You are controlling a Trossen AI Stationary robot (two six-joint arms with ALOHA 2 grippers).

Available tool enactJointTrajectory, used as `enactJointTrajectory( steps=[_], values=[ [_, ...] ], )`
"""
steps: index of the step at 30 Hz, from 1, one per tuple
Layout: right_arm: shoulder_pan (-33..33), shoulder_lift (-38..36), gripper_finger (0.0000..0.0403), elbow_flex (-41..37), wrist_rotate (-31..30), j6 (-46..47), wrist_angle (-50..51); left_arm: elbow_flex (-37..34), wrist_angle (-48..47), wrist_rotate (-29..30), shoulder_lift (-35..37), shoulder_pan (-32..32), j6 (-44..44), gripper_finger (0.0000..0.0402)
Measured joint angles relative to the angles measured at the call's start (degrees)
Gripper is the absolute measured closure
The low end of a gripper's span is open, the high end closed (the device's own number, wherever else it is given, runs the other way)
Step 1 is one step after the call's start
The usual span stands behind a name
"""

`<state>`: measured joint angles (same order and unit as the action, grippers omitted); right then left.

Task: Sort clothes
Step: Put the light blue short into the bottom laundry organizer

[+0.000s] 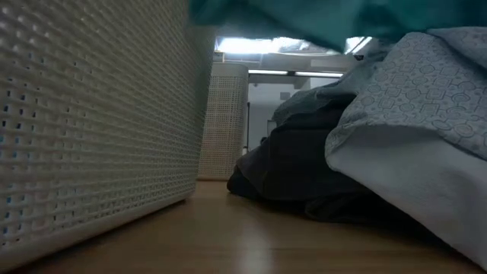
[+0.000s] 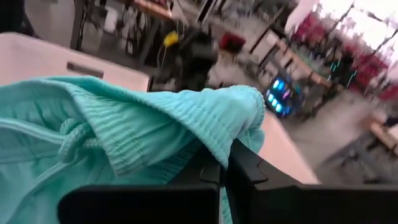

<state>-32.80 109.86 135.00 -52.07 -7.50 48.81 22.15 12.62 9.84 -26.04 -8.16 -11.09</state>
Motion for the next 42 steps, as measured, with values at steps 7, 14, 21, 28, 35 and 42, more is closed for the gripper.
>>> enactJointTrajectory(
  steps=[7, 14, 21, 28, 35, 42],
  values=[
    [2.97, -0.02, 0.0396, -0.02, 3.74, -13.71, -14.97, 0.0, 0.0, 0.0, 0.02, 0.0, 0.0, 0.0396],
    [4.57, -0.02, 0.0396, -0.02, 10.14, -25.66, -30.86, -0.02, 0.0, -0.01, 0.02, 0.01, 0.0, 0.0396],
    [6.23, -0.09, 0.0395, -0.02, 24.42, -27.72, -43.12, -0.02, 0.0, 0.0, 0.02, 0.02, 0.0, 0.0396],
    [7.5, 0.11, 0.0395, -0.04, 33.51, -22.87, -45.22, -0.02, 0.0, -0.01, 0.02, 0.01, 0.0, 0.0396],
    [7.61, 1.97, 0.0394, -0.05, 34.52, -20.55, -40.56, -0.02, 0.0, -0.01, 0.02, 0.01, -0.31, 0.0396],
    [9.77, 6.61, 0.0394, -0.07, 33.79, -15.08, -32.55, -0.02, 0.0, 0.0, 0.0, 0.01, -0.01, 0.0396]
  ],
)
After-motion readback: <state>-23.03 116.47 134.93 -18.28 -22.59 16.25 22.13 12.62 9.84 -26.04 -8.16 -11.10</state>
